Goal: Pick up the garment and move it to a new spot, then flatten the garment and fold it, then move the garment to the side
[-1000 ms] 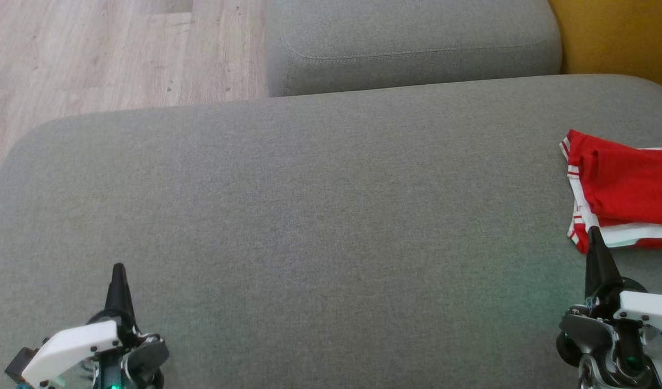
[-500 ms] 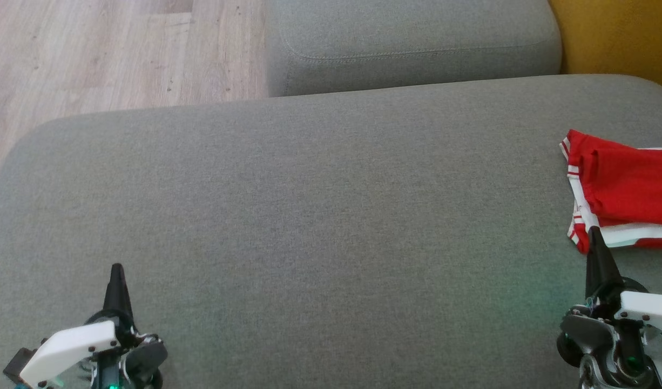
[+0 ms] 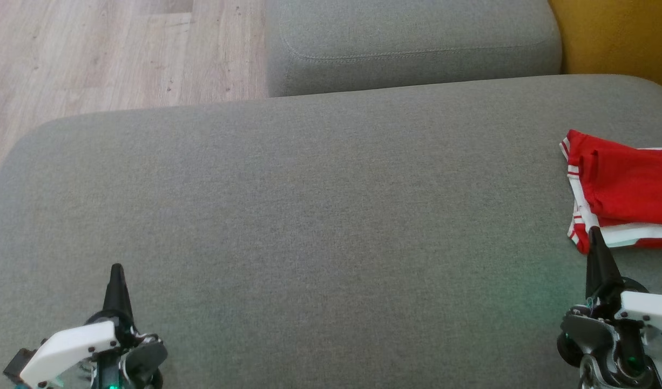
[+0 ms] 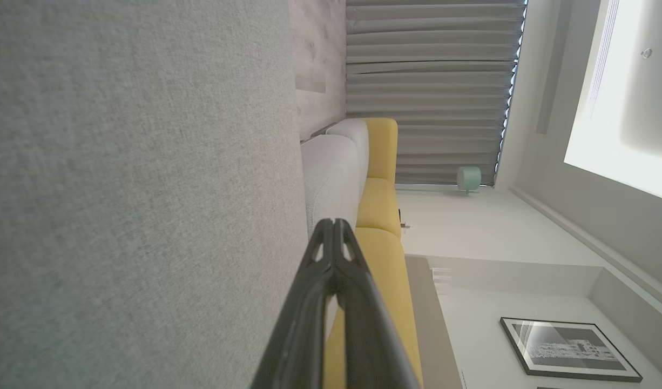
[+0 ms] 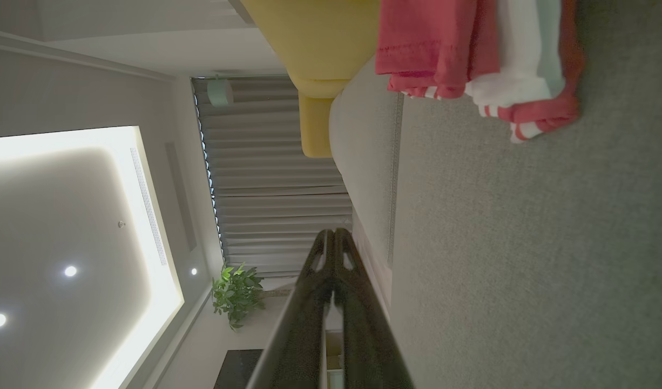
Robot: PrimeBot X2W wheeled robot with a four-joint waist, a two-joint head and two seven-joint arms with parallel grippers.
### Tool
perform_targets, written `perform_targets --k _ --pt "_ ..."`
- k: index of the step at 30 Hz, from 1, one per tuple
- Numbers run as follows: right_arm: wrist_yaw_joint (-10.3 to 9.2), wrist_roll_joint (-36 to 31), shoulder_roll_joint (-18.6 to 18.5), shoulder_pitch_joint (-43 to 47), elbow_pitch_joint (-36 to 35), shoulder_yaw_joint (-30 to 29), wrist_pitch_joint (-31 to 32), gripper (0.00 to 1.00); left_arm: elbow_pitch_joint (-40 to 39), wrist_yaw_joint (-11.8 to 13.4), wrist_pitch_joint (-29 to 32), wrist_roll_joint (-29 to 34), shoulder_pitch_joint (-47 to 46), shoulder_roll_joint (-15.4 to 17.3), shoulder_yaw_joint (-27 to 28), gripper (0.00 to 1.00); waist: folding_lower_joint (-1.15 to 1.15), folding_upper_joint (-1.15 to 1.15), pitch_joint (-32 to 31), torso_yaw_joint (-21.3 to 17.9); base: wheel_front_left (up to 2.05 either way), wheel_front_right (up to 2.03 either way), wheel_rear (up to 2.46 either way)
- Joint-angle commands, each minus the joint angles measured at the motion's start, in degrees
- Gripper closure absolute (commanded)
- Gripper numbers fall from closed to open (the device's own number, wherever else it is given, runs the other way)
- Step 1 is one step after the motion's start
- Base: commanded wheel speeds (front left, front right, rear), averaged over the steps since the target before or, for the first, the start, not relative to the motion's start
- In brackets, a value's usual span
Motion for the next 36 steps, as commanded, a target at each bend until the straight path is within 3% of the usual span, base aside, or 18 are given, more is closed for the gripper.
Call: perform_targets --k 1,36 --pt "-0.04 -0.3 -0.3 -3.0 -1.8 0.9 0.5 1.00 -1.6 -0.4 0.4 0.6 -2.9 0.5 1.9 1.00 0.00 0.00 0.0 0.0 0.00 0.00 0.00" --pt "-0.04 -0.6 0.0 -3.1 -1.8 0.5 0.8 1.00 -1.6 -0.4 0.8 1.0 -2.9 0.1 2.4 1.00 0.00 0.00 0.0 0.0 0.00 0.00 0.00"
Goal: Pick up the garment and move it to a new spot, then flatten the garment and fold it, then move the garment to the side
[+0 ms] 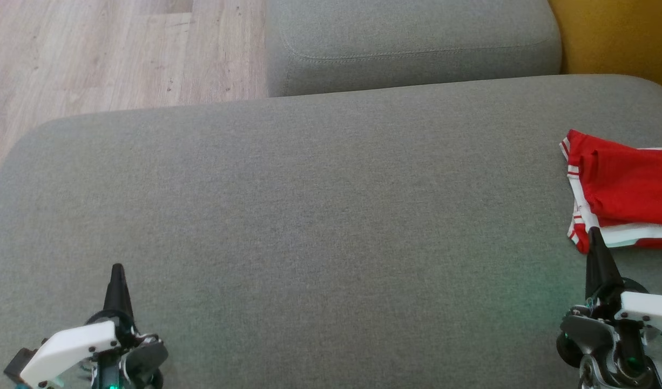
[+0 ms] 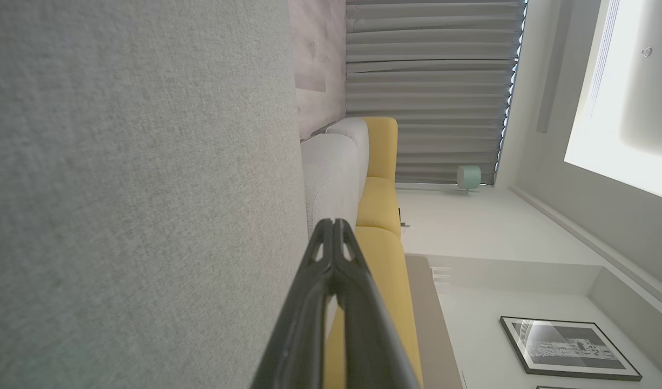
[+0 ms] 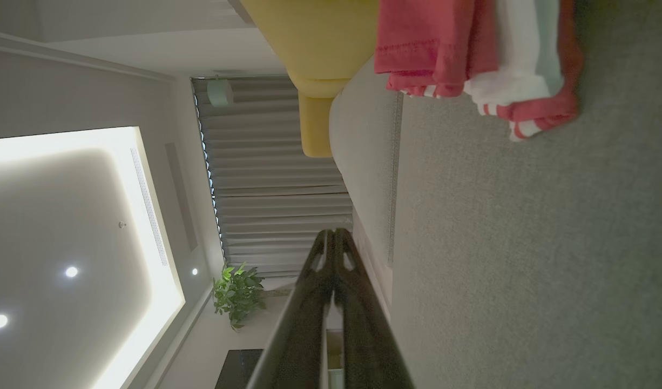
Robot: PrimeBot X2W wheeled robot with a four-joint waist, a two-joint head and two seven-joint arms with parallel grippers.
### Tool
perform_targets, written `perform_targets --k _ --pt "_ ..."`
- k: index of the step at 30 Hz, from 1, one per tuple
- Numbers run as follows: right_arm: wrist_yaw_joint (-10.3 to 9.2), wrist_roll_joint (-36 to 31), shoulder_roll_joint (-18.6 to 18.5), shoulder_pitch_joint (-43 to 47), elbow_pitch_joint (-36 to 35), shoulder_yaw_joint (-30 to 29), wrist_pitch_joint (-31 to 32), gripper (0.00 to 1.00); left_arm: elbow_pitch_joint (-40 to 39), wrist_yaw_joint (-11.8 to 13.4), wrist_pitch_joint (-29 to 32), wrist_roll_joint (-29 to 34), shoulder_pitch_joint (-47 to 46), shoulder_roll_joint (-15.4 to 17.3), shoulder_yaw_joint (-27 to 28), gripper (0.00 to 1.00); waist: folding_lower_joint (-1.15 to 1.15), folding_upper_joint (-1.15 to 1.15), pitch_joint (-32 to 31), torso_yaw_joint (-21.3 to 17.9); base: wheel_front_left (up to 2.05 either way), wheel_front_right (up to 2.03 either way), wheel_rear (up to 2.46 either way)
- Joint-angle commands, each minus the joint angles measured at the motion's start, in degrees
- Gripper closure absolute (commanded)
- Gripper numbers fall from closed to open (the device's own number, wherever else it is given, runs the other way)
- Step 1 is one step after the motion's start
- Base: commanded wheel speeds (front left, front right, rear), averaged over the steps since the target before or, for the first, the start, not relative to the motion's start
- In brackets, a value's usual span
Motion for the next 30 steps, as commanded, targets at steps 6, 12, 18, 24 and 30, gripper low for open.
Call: perform_targets --k 6,12,18,24,30 --pt "-0.04 -0.5 -0.3 -3.1 -1.8 0.9 0.3 1.00 -1.6 -0.4 0.4 0.8 -2.9 0.3 2.1 1.00 0.00 0.00 0.0 0.0 0.00 0.00 0.00" --pt "-0.04 -0.6 -0.2 -3.1 -1.8 0.9 0.4 1.00 -1.6 -0.4 0.4 0.9 -2.9 0.3 2.2 1.00 0.00 0.00 0.0 0.0 0.00 0.00 0.00" --pt "-0.04 -0.6 -0.2 -3.1 -1.8 0.8 0.4 1.00 -1.6 -0.4 0.5 0.9 -2.9 0.3 2.2 1.00 0.00 0.00 0.0 0.0 0.00 0.00 0.00" --pt "-0.04 -0.6 -0.2 -3.1 -1.8 0.8 0.5 1.00 -1.6 -0.4 0.5 1.0 -2.9 0.2 2.3 1.00 0.00 0.00 0.0 0.0 0.00 0.00 0.00" --pt "-0.04 -0.7 -0.1 -3.1 -1.8 0.7 0.5 1.00 -1.6 -0.4 0.5 1.0 -2.9 0.2 2.3 1.00 0.00 0.00 0.0 0.0 0.00 0.00 0.00"
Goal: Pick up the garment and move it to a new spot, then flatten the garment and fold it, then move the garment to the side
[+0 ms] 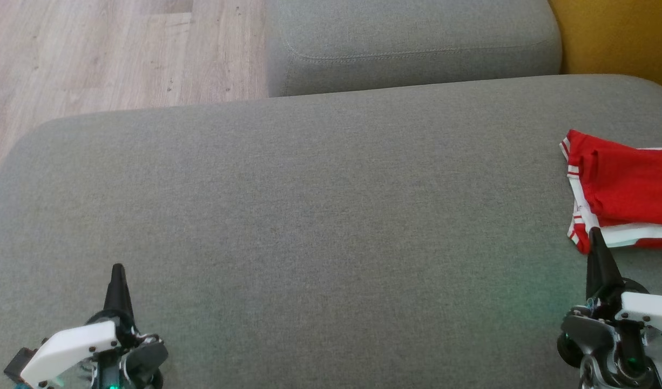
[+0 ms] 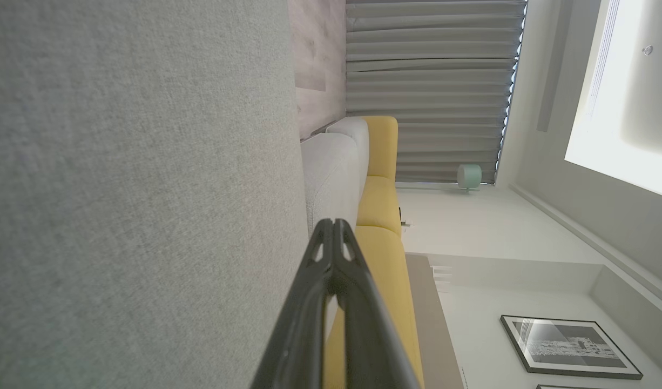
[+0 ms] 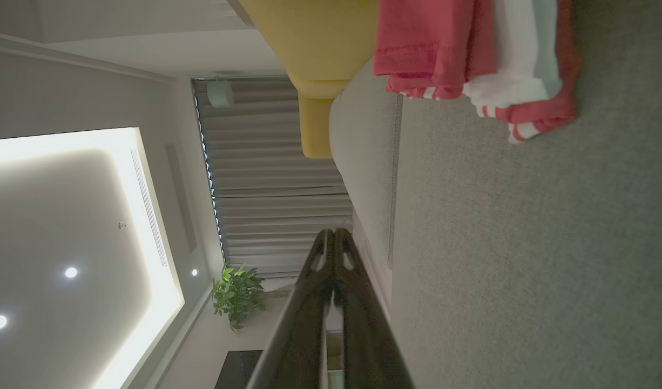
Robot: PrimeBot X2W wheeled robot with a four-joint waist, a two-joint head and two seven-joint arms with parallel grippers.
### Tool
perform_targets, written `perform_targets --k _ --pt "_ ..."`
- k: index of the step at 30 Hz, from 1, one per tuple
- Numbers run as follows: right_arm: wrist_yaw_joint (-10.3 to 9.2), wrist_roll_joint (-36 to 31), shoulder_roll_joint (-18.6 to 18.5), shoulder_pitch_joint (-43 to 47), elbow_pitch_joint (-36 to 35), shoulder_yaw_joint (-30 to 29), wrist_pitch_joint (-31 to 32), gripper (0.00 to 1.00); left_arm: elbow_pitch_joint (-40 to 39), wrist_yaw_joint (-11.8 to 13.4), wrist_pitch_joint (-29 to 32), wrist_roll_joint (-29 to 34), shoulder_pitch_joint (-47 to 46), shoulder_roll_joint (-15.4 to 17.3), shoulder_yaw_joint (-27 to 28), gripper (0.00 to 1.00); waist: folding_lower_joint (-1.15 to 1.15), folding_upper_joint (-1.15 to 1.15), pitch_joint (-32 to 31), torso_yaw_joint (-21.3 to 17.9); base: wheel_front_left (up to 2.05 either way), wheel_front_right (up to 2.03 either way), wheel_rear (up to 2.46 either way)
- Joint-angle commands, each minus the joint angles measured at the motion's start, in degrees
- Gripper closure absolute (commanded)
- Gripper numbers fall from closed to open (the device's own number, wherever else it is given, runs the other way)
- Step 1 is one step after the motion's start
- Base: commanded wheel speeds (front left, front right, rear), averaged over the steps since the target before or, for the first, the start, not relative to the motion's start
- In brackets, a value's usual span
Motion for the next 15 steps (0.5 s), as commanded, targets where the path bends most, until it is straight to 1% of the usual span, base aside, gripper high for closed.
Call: perform_targets --k 1,15 --pt "-0.04 -0.3 -0.4 -3.1 -1.8 1.2 0.3 1.00 -1.6 -0.4 0.3 0.7 -2.9 0.3 2.2 1.00 0.00 0.00 0.0 0.0 0.00 0.00 0.00" --pt "-0.04 -0.4 -0.3 -3.1 -1.8 1.1 0.4 1.00 -1.6 -0.4 0.4 0.7 -2.9 0.2 2.3 1.00 0.00 0.00 0.0 0.0 0.00 0.00 0.00"
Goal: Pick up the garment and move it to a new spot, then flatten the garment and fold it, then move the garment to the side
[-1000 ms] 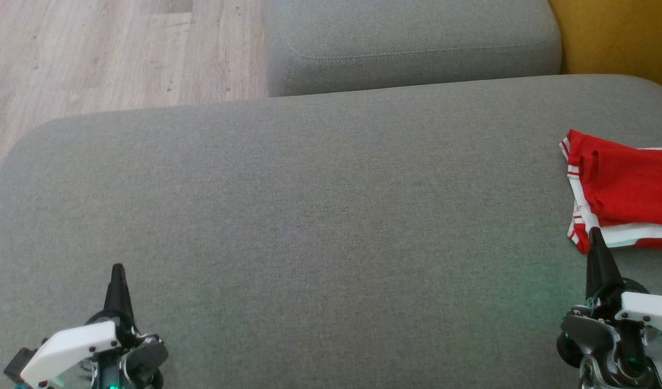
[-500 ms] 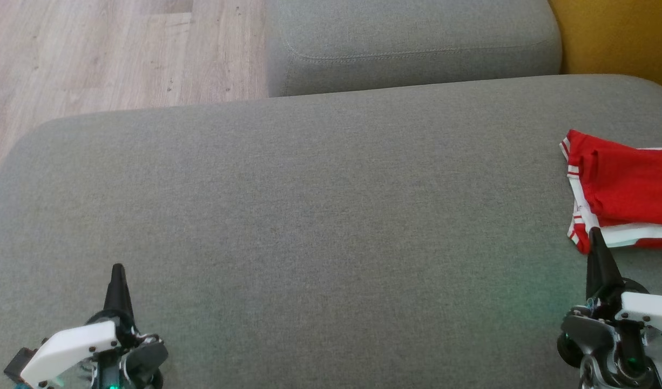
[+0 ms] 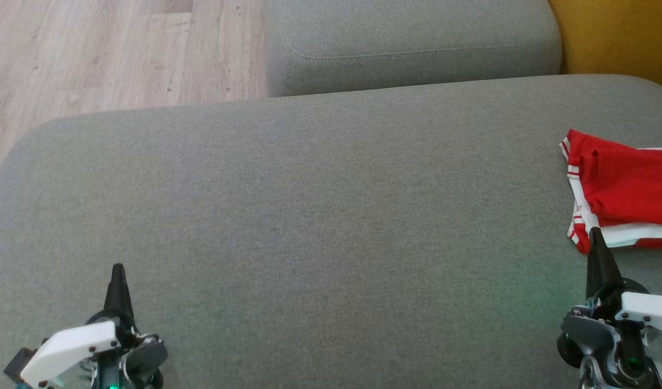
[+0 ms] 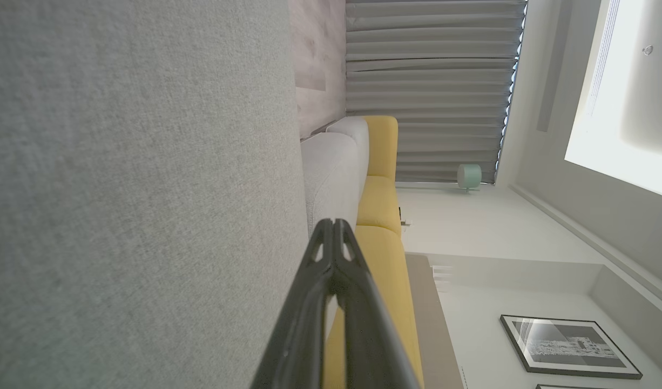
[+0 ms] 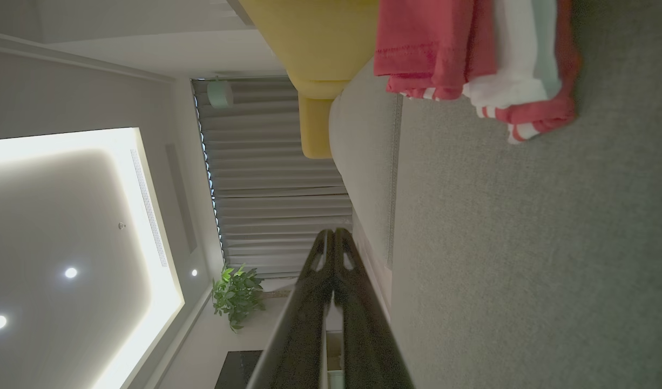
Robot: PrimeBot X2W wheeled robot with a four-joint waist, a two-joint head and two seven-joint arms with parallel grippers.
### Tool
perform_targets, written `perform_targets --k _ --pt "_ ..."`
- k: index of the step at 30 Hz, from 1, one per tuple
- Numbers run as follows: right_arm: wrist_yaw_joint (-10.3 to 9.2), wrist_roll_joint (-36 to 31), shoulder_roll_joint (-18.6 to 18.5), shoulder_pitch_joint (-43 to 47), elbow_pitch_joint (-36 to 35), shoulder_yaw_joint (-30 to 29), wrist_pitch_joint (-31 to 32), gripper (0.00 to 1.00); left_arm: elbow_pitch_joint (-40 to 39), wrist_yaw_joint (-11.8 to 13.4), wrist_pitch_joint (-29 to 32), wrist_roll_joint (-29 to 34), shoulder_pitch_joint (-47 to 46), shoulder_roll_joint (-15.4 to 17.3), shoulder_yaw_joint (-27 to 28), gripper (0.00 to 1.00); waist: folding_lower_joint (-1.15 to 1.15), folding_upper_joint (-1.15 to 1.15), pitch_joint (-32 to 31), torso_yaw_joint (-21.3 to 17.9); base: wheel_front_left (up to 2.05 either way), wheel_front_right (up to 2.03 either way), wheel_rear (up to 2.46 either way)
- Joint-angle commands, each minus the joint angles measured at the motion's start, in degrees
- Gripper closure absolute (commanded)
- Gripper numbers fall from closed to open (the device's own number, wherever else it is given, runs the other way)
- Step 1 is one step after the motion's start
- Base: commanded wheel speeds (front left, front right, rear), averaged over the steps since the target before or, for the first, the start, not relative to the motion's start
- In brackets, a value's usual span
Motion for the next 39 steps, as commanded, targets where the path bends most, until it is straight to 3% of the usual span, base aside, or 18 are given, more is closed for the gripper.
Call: perform_targets --k 1,39 --pt "-0.04 -0.4 -0.4 -3.1 -1.8 1.1 0.4 1.00 -1.6 -0.4 0.2 0.7 -2.9 0.3 2.2 1.00 0.00 0.00 0.0 0.0 0.00 0.00 0.00" --pt "-0.04 -0.5 -0.3 -3.1 -1.8 1.0 0.5 1.00 -1.6 -0.4 0.3 0.9 -3.0 0.1 2.4 1.00 0.00 0.00 0.0 0.0 0.00 0.00 0.00"
